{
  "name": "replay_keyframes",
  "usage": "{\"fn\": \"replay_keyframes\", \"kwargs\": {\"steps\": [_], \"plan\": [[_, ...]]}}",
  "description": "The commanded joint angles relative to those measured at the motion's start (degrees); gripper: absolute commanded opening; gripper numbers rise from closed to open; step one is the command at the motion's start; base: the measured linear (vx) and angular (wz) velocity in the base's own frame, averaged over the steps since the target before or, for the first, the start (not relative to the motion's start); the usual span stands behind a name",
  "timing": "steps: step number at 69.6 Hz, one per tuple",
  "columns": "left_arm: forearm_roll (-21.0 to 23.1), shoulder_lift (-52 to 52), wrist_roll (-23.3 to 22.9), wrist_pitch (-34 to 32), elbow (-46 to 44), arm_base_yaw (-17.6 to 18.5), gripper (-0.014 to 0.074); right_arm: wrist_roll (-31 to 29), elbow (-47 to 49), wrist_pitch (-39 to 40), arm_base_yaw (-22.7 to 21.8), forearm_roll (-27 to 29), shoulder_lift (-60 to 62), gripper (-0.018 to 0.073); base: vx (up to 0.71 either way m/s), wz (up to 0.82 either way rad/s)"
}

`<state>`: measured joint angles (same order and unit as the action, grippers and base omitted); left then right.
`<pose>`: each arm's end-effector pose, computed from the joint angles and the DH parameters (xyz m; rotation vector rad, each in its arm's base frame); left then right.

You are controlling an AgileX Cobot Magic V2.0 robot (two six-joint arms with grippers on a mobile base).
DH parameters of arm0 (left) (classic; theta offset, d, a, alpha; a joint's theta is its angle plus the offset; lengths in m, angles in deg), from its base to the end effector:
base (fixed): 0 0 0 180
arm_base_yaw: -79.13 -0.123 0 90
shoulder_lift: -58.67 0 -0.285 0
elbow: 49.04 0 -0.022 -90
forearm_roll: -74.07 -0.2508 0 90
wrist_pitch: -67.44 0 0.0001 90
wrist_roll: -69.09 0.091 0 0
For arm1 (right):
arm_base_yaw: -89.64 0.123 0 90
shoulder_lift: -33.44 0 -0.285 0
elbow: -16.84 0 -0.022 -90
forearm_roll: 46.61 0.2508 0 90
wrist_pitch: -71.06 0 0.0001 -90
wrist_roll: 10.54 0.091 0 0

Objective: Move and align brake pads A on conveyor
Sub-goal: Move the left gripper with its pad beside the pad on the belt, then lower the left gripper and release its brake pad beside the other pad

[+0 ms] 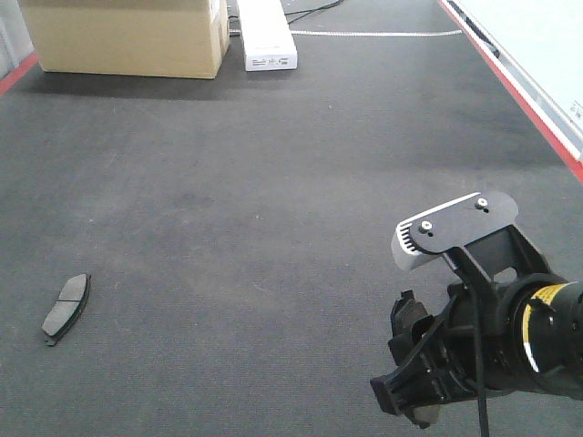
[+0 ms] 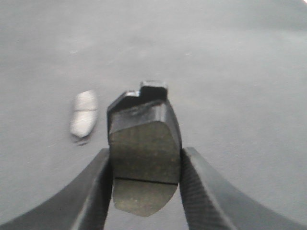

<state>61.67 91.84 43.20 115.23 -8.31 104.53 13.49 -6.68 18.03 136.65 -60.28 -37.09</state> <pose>0.0724 -0.0183 0.3232 0.0504 2.1164 -0.2797 0.1532 0.1391 0.3215 -0.6139 2.4626 0.1937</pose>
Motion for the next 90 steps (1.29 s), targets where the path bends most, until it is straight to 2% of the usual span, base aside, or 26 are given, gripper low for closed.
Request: {"fn": "replay_keyframes", "kwargs": {"steps": [1,20,36,48,57,72,77,90], "plan": [[0.78,6.09,-0.07,-7.39,-1.54,0.4,-0.0006,-0.05,1.57,2.95,-0.18,-1.53,1.18,-0.0011,0.0,0.0],[-0.35,28.04,0.05,-15.92,-3.48,0.4,-0.0006,-0.05,1.57,2.95,-0.18,-1.53,1.18,-0.0011,0.0,0.0],[-3.22,48.94,0.05,-7.14,-16.14,0.22,-0.0006,-0.05,1.57,2.95,-0.18,-1.53,1.18,-0.0011,0.0,0.0],[-4.3,59.97,1.59,-2.83,-25.76,-0.44,-0.0006,-0.05,1.57,2.95,-0.18,-1.53,1.18,-0.0011,0.0,0.0],[-2.11,65.04,3.62,-0.2,-29.79,-3.7,-0.0006,-0.05,1.57,2.95,-0.18,-1.53,1.18,-0.0011,0.0,0.0],[5.1,67.99,8.97,-0.46,-30.97,-10.49,-0.0006,-0.05,1.57,2.95,-0.18,-1.53,1.18,-0.0011,0.0,0.0],[5.57,68.59,10.45,-0.39,-30.97,-11.72,-0.0006,-0.05,1.57,2.95,-0.18,-1.53,1.18,-0.0011,0.0,0.0],[6.29,70.17,10.45,-0.63,-31.66,-13.59,-0.0006,-0.05,1.57,2.98,-0.18,-1.53,1.18,-0.0011,0.0,0.0]]}}
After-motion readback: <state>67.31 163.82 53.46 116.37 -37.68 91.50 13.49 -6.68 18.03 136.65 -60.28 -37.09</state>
